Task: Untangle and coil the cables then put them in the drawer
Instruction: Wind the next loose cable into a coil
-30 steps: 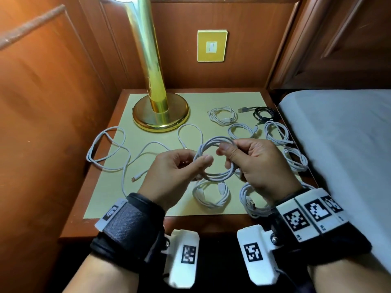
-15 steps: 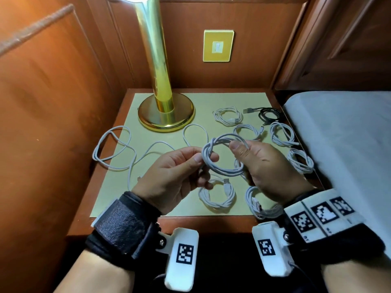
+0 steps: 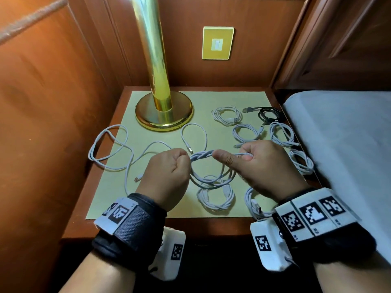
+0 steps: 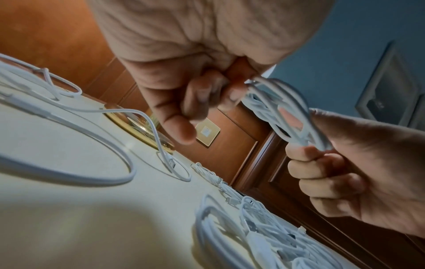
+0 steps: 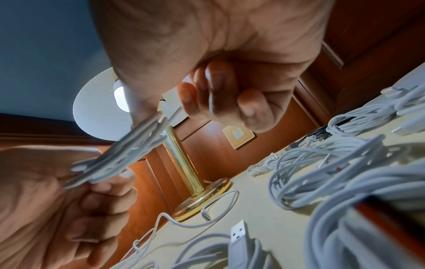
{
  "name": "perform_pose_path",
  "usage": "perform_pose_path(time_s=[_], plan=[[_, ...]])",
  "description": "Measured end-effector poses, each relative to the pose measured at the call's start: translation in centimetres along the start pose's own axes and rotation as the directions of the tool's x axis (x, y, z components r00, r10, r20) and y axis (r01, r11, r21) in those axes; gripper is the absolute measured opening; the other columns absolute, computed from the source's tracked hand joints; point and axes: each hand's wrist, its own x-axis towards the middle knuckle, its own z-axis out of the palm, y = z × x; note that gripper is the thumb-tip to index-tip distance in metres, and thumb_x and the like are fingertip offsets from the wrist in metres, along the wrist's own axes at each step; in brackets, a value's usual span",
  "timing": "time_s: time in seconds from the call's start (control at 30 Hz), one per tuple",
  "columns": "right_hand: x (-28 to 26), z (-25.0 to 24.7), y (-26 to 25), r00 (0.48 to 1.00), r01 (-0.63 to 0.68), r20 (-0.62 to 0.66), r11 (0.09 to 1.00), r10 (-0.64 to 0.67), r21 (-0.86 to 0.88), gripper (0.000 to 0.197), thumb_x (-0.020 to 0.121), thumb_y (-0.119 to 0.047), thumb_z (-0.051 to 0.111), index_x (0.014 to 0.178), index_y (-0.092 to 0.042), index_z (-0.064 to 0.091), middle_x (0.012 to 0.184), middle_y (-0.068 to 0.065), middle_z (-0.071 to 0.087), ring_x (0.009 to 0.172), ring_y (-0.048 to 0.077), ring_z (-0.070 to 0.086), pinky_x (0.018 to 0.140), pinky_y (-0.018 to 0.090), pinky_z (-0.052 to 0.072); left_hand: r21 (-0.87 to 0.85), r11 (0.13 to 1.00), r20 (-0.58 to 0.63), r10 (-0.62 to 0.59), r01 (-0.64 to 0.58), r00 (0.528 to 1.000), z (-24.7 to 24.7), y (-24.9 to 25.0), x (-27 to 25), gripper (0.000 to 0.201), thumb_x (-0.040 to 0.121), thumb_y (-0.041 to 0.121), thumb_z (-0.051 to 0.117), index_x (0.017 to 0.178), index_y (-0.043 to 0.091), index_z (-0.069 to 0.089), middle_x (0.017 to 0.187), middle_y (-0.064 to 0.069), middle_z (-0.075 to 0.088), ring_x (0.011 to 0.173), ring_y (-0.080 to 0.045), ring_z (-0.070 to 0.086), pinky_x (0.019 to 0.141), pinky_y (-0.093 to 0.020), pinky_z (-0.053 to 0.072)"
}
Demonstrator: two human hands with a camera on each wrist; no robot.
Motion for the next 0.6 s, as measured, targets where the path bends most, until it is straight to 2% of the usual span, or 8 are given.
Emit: perform_pose_path(time_s=[0.03, 0.17, 0.27, 0.37, 0.4, 0.47, 0.5, 0.6], plan=[[0.1, 0.0, -0.1, 1.000, 0.000, -0.015, 1.000, 0.000, -0.017, 0.070, 0.070, -0.077, 0.063, 0.056, -0.017, 0.029, 0.051, -0.003, 0.033, 0.051, 0.017, 0.034, 0.052, 0.031, 0.030, 0.033, 0.999, -0.029, 0.001, -0.001, 1.000, 0.0, 0.1, 0.0, 0.031, 0.082, 0.029, 0.027, 0.058, 0.021, 0.045, 0.056, 0.003, 0.046, 0.056, -0.011, 0.045, 0.048, -0.019, 0.030], [0.2, 0.5, -0.5, 0.996, -0.063, -0.072, 0.997, 0.060, -0.042, 0.079, 0.066, -0.082, 0.062, 0.056, -0.009, 0.035, 0.053, 0.005, 0.045, 0.057, 0.023, 0.047, 0.055, 0.031, 0.038, 0.066, 0.997, -0.131, -0.038, 0.047, 0.991, 0.4, 0.2, 0.3, 0.032, 0.086, 0.025, 0.029, 0.055, 0.017, 0.037, 0.055, -0.002, 0.039, 0.054, -0.014, 0.036, 0.050, -0.018, 0.032], [0.3, 0.9, -0.7, 0.991, -0.066, -0.124, 0.996, 0.058, -0.059, 0.078, 0.065, -0.083, 0.060, 0.054, -0.014, 0.027, 0.051, 0.002, 0.032, 0.053, 0.021, 0.039, 0.052, 0.032, 0.033, 0.069, 0.995, -0.169, -0.063, 0.076, 0.984, 0.7, 0.0, 0.4, 0.030, 0.082, 0.026, 0.026, 0.057, 0.016, 0.037, 0.056, -0.001, 0.039, 0.054, -0.013, 0.037, 0.050, -0.018, 0.032], [0.3, 1.0, -0.3, 0.989, -0.021, -0.144, 0.999, 0.017, -0.031, 0.073, 0.068, -0.082, 0.057, 0.055, -0.016, 0.028, 0.050, 0.001, 0.031, 0.050, 0.019, 0.035, 0.051, 0.032, 0.032, -0.011, 1.000, -0.183, -0.030, 0.029, 0.983, 1.0, -0.1, 0.1, 0.029, 0.083, 0.028, 0.026, 0.062, 0.018, 0.043, 0.060, -0.001, 0.044, 0.057, -0.013, 0.043, 0.050, -0.016, 0.036], [0.3, 1.1, -0.2, 0.990, -0.012, -0.139, 1.000, 0.011, -0.004, 0.071, 0.070, -0.081, 0.056, 0.057, -0.016, 0.031, 0.051, -0.001, 0.034, 0.051, 0.019, 0.037, 0.051, 0.032, 0.033, -0.074, 0.997, -0.188, -0.038, 0.024, 0.981, 1.0, -0.2, 0.1, 0.030, 0.085, 0.029, 0.027, 0.064, 0.017, 0.045, 0.061, -0.003, 0.046, 0.059, -0.016, 0.046, 0.051, -0.019, 0.039], [0.3, 1.4, 0.1, 0.992, -0.015, -0.124, 0.999, 0.018, 0.030, 0.067, 0.074, -0.079, 0.055, 0.061, -0.015, 0.039, 0.053, -0.004, 0.040, 0.054, 0.017, 0.042, 0.053, 0.031, 0.036, -0.212, 0.977, -0.179, -0.060, 0.021, 0.982, 1.0, -0.3, 0.3, 0.034, 0.088, 0.032, 0.028, 0.068, 0.013, 0.049, 0.064, -0.007, 0.049, 0.065, -0.029, 0.050, 0.061, -0.048, 0.050], [0.3, 1.6, 0.2, 0.992, -0.016, -0.122, 0.999, 0.020, 0.033, 0.065, 0.076, -0.078, 0.054, 0.064, -0.015, 0.043, 0.054, -0.006, 0.043, 0.055, 0.017, 0.045, 0.054, 0.031, 0.038, -0.258, 0.966, -0.174, -0.067, 0.020, 0.982, 0.9, -0.4, 0.3, 0.038, 0.090, 0.037, 0.029, 0.070, 0.013, 0.050, 0.065, -0.007, 0.049, 0.066, -0.031, 0.049, 0.063, -0.055, 0.049], [0.9, 2.0, 0.6, 0.989, -0.005, -0.148, 0.998, 0.013, 0.058, 0.062, 0.080, -0.075, 0.054, 0.067, -0.015, 0.051, 0.054, -0.005, 0.048, 0.056, 0.017, 0.048, 0.055, 0.033, 0.042, -0.342, 0.939, -0.144, -0.088, 0.034, 0.986, 0.9, -0.2, 0.6, 0.046, 0.092, 0.053, 0.036, 0.080, 0.015, 0.058, 0.061, 0.005, 0.052, 0.060, -0.020, 0.051, 0.064, -0.049, 0.050]])
